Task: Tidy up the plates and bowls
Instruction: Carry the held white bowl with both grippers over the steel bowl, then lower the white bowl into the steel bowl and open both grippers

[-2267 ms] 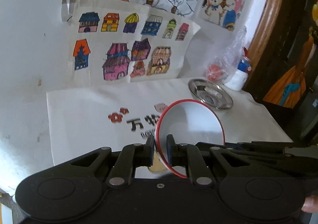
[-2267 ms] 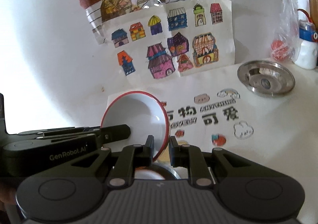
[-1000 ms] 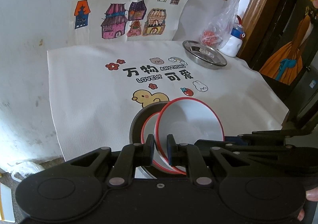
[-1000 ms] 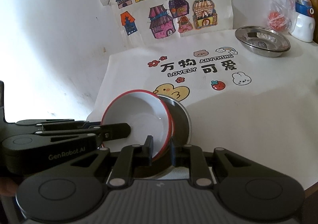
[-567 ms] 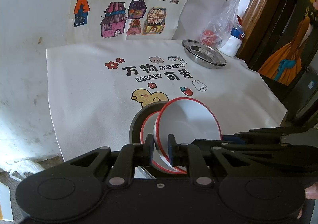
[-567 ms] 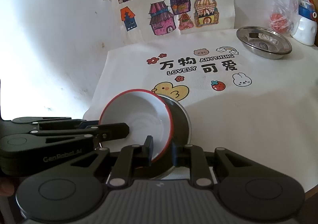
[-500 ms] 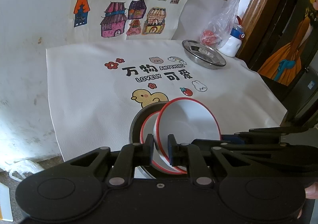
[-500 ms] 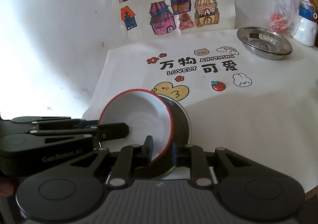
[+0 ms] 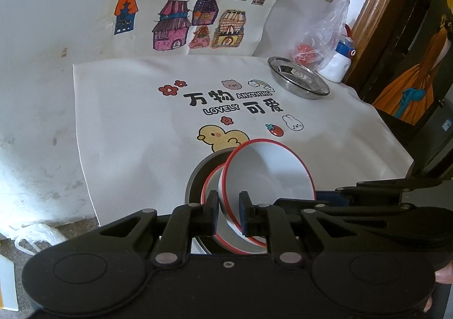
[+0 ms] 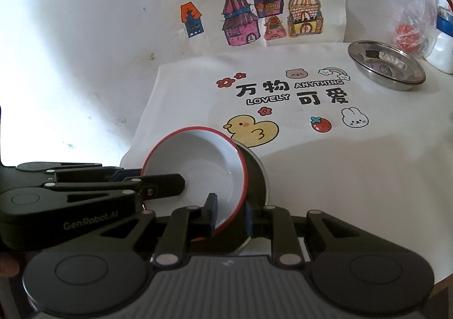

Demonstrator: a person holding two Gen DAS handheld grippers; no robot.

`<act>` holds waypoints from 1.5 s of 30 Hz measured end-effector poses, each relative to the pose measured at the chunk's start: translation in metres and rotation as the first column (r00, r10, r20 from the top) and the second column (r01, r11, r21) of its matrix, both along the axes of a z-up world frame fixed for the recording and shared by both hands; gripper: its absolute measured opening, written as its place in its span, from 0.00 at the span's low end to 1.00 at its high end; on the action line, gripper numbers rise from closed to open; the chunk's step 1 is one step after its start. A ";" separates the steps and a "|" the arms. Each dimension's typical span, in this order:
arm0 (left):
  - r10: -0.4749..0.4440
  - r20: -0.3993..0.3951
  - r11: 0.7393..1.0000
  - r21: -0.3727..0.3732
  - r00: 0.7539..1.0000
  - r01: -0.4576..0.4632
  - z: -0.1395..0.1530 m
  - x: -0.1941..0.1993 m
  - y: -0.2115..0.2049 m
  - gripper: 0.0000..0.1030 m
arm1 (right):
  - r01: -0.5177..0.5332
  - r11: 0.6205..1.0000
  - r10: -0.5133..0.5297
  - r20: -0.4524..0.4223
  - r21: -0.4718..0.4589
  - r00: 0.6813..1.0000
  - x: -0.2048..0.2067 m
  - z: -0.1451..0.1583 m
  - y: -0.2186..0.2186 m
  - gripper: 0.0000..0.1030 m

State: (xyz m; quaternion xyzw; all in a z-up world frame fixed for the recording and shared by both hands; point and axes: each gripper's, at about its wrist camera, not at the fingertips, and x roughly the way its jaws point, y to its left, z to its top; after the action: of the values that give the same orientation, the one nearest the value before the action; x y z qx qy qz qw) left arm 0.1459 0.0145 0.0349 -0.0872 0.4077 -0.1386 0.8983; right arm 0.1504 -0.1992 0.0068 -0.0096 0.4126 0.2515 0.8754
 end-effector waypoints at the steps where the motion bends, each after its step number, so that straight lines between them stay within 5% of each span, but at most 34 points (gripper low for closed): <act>1: 0.000 0.000 1.000 0.000 1.000 0.000 0.000 0.000 0.000 0.16 | -0.001 1.000 0.001 0.000 -0.001 1.000 0.000 0.000 0.000 0.23; 45: -0.023 0.039 1.000 -0.013 0.999 0.024 0.003 -0.010 0.007 0.21 | -0.052 0.996 0.054 0.026 -0.072 0.998 -0.004 0.005 0.012 0.27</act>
State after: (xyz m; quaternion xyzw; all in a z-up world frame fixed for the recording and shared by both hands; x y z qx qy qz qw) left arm 0.1354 0.0220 0.0381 -0.0857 0.3903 -0.1536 0.9037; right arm 0.1464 -0.1868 0.0118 -0.0552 0.4087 0.2596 0.8732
